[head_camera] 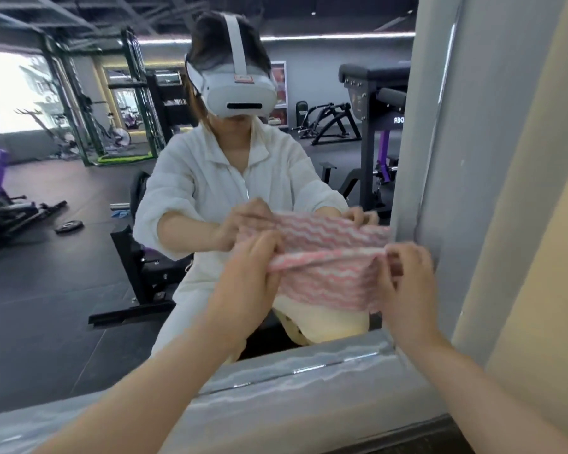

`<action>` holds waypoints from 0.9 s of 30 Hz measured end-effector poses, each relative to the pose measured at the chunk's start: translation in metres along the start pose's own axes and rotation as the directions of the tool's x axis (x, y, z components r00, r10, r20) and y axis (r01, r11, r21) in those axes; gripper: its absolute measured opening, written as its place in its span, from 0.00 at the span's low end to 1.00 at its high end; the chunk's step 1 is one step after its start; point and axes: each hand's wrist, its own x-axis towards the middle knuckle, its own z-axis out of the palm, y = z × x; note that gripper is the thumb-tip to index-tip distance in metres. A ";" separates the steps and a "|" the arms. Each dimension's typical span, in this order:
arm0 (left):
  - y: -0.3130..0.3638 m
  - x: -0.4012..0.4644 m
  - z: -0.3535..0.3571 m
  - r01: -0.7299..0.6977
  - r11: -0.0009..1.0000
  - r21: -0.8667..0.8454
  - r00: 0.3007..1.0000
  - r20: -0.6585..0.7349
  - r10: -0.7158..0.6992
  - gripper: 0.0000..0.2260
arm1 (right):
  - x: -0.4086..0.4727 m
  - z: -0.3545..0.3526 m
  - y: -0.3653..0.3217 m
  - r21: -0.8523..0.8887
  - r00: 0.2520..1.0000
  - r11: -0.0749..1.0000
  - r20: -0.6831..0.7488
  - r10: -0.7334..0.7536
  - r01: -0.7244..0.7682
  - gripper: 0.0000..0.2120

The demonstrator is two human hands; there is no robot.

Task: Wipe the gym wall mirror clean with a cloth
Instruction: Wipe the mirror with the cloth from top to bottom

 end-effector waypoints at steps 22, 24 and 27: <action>0.004 0.076 -0.006 -0.152 0.701 0.696 0.929 -0.141 0.341 0.16 | 0.072 -0.015 -0.046 -0.549 0.986 0.820 0.046 -0.162 0.160 0.17; 0.005 0.078 0.001 -0.197 0.743 0.640 0.924 -0.133 0.360 0.23 | 0.080 -0.015 -0.047 -0.584 0.959 0.775 0.017 -0.284 0.240 0.15; 0.000 0.075 0.013 -0.271 0.727 0.630 0.924 -0.041 0.380 0.32 | 0.082 -0.009 -0.041 -0.619 0.888 0.722 -0.085 -0.453 0.309 0.17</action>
